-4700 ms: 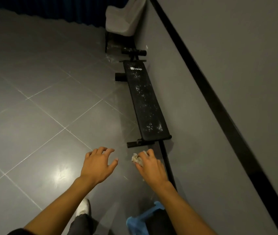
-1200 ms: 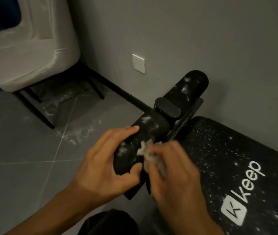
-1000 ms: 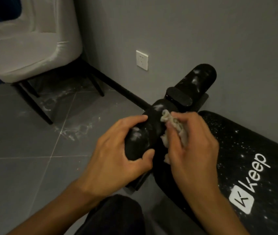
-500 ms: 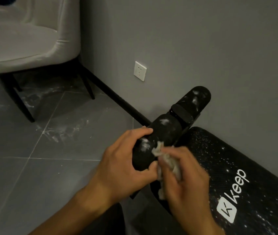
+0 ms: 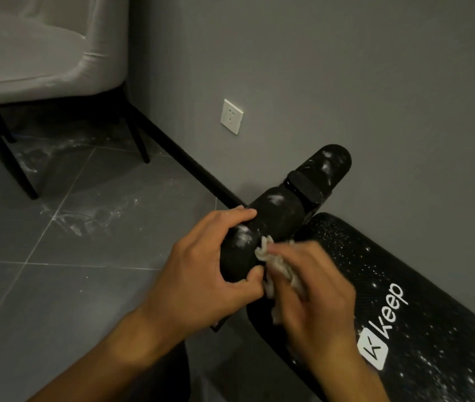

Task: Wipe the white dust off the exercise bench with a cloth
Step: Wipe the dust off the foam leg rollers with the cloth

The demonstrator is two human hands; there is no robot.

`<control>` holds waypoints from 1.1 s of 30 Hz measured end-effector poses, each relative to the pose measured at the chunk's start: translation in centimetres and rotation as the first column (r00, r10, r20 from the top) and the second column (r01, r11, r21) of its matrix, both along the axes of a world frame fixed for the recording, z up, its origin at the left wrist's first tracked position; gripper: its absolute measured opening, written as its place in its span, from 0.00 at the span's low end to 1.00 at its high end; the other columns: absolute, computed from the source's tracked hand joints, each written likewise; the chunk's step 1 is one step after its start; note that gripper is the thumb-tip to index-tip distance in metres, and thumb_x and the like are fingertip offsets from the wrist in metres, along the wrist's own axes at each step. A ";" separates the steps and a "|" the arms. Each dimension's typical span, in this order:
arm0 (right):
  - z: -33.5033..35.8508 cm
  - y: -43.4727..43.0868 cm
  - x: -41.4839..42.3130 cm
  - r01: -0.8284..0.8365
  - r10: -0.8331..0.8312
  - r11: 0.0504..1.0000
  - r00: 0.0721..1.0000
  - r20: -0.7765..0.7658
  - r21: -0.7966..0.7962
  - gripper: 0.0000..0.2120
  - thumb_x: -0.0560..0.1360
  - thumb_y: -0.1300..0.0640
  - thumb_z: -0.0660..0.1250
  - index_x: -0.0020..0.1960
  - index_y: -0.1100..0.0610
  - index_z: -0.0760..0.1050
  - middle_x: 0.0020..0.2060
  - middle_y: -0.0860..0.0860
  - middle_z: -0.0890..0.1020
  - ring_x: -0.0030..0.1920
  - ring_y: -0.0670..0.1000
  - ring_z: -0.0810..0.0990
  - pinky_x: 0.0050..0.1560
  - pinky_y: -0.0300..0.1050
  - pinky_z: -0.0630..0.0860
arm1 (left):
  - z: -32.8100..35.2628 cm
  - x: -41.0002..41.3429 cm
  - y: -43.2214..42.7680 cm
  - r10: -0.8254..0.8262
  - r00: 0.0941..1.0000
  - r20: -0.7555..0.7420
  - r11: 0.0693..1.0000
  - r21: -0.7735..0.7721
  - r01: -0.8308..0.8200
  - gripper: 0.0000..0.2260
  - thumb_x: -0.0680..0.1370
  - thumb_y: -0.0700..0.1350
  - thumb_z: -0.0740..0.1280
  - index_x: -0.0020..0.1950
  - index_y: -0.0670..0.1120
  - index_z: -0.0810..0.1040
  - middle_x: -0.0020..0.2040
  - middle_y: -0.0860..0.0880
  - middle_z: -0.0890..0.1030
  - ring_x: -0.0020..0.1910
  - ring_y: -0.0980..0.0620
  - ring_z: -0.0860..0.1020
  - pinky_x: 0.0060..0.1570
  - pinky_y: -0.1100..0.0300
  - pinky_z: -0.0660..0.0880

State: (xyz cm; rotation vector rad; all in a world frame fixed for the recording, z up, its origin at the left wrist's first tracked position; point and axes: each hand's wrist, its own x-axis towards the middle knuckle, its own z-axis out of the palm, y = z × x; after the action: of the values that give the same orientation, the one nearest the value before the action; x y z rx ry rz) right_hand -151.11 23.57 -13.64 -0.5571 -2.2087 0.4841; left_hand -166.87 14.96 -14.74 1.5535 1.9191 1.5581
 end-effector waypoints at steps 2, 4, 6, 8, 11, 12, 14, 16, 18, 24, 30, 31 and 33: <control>0.8 1.9 -1.1 0.113 -0.113 0.993 0.994 -0.006 0.025 0.12 0.77 0.68 0.67 0.58 0.58 0.81 0.50 0.47 0.79 0.48 0.35 0.76 0.49 0.25 0.70 | -0.1 0.1 0.0 0.012 1.000 -0.010 1.000 0.014 -0.011 0.29 0.69 0.54 0.73 0.71 0.57 0.73 0.63 0.61 0.77 0.62 0.64 0.76 0.59 0.73 0.71; 2.1 3.2 -2.3 0.215 -0.218 0.975 0.975 -0.047 -0.063 0.10 0.79 0.63 0.68 0.59 0.56 0.80 0.50 0.48 0.80 0.49 0.37 0.77 0.49 0.25 0.70 | -0.2 0.2 0.0 0.014 1.000 0.014 1.000 0.023 -0.014 0.29 0.69 0.53 0.73 0.71 0.56 0.74 0.62 0.62 0.76 0.60 0.63 0.77 0.55 0.74 0.72; 2.2 2.5 -2.6 0.203 -0.208 0.976 0.976 -0.063 -0.081 0.12 0.78 0.65 0.69 0.60 0.56 0.80 0.50 0.48 0.80 0.50 0.37 0.78 0.50 0.25 0.71 | -0.3 0.3 0.0 0.016 1.000 0.026 0.999 0.047 -0.017 0.29 0.69 0.52 0.73 0.70 0.56 0.74 0.63 0.60 0.77 0.61 0.63 0.77 0.56 0.73 0.72; 1.5 0.7 -1.9 0.096 -0.097 0.995 0.995 -0.031 -0.034 0.14 0.76 0.70 0.69 0.59 0.59 0.80 0.50 0.49 0.79 0.48 0.36 0.77 0.48 0.25 0.71 | -0.5 0.4 0.2 0.014 0.999 0.029 0.997 0.073 -0.016 0.29 0.69 0.53 0.73 0.70 0.56 0.74 0.64 0.58 0.78 0.63 0.64 0.77 0.59 0.73 0.71; 0.1 -0.5 -0.7 -0.043 0.044 0.999 0.999 -0.013 0.022 0.13 0.75 0.70 0.70 0.58 0.61 0.81 0.49 0.49 0.78 0.48 0.36 0.76 0.49 0.26 0.70 | -1.0 0.3 0.3 0.020 0.999 0.043 0.994 0.108 -0.025 0.30 0.68 0.54 0.73 0.70 0.57 0.72 0.63 0.58 0.78 0.62 0.64 0.78 0.57 0.72 0.74; 0.1 -0.1 -0.7 -0.040 0.041 0.998 0.999 -0.021 0.043 0.12 0.75 0.68 0.70 0.58 0.61 0.81 0.49 0.49 0.78 0.49 0.36 0.76 0.49 0.27 0.70 | -1.3 0.3 0.2 0.020 0.999 0.050 0.992 0.122 -0.026 0.30 0.69 0.54 0.73 0.71 0.56 0.71 0.64 0.58 0.77 0.61 0.63 0.78 0.57 0.71 0.74; 0.6 1.0 -1.1 0.055 -0.052 0.997 0.997 -0.059 0.050 0.12 0.75 0.68 0.69 0.58 0.59 0.81 0.49 0.48 0.78 0.49 0.35 0.76 0.49 0.26 0.71 | -1.7 0.3 0.2 0.018 0.998 0.056 0.988 0.150 -0.026 0.31 0.69 0.53 0.73 0.71 0.55 0.71 0.65 0.57 0.77 0.62 0.62 0.78 0.56 0.70 0.75; 0.9 1.3 -1.6 0.139 -0.137 0.990 0.986 -0.092 0.021 0.13 0.75 0.69 0.71 0.58 0.59 0.81 0.47 0.48 0.79 0.48 0.35 0.77 0.48 0.25 0.71 | -2.0 0.3 0.3 0.025 0.999 0.042 0.985 0.171 -0.032 0.31 0.69 0.54 0.73 0.71 0.55 0.70 0.66 0.57 0.76 0.64 0.62 0.77 0.57 0.69 0.76; 0.6 0.3 -1.5 0.073 -0.070 0.997 0.994 -0.089 0.036 0.13 0.74 0.71 0.70 0.57 0.60 0.80 0.48 0.48 0.78 0.48 0.35 0.76 0.48 0.26 0.70 | -2.1 0.2 0.4 0.026 0.999 0.034 0.981 0.194 -0.032 0.31 0.70 0.53 0.74 0.72 0.53 0.70 0.67 0.54 0.77 0.64 0.60 0.78 0.58 0.65 0.78; -1.0 -0.5 -0.3 -0.017 0.022 0.987 0.999 -0.026 0.158 0.17 0.69 0.78 0.71 0.54 0.64 0.81 0.47 0.54 0.80 0.49 0.40 0.77 0.52 0.29 0.72 | -3.5 0.2 0.5 0.005 1.000 0.008 0.969 0.248 -0.007 0.33 0.71 0.51 0.73 0.74 0.48 0.68 0.72 0.48 0.76 0.68 0.52 0.78 0.57 0.51 0.81; 1.1 1.7 -2.2 0.237 -0.239 0.971 0.964 -0.113 -0.029 0.09 0.78 0.63 0.67 0.56 0.54 0.78 0.49 0.49 0.79 0.47 0.38 0.78 0.47 0.26 0.72 | -3.5 0.6 0.8 0.018 0.999 0.036 0.958 0.284 -0.027 0.30 0.73 0.51 0.71 0.73 0.44 0.69 0.70 0.45 0.76 0.69 0.49 0.77 0.60 0.51 0.80; 1.0 1.0 -2.2 0.203 -0.203 0.979 0.973 -0.105 -0.008 0.08 0.78 0.64 0.67 0.56 0.58 0.79 0.48 0.51 0.79 0.46 0.38 0.77 0.46 0.26 0.71 | -3.6 0.6 0.8 0.014 0.999 0.040 0.957 0.290 -0.025 0.30 0.72 0.50 0.71 0.73 0.44 0.69 0.71 0.45 0.76 0.69 0.49 0.77 0.61 0.50 0.80; 0.2 -0.8 -1.8 0.094 -0.088 0.993 0.993 -0.079 0.077 0.08 0.77 0.66 0.66 0.55 0.64 0.81 0.46 0.53 0.79 0.45 0.37 0.75 0.46 0.26 0.70 | -3.8 0.5 0.9 0.008 0.999 0.040 0.955 0.295 -0.019 0.31 0.72 0.49 0.72 0.73 0.45 0.70 0.71 0.45 0.76 0.70 0.49 0.76 0.62 0.49 0.79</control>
State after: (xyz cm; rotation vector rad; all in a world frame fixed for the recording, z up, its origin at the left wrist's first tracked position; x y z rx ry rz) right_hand -152.94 22.81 -13.49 -0.5839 -2.1114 0.3607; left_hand -166.39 15.83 -18.55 1.6079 1.7417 1.9392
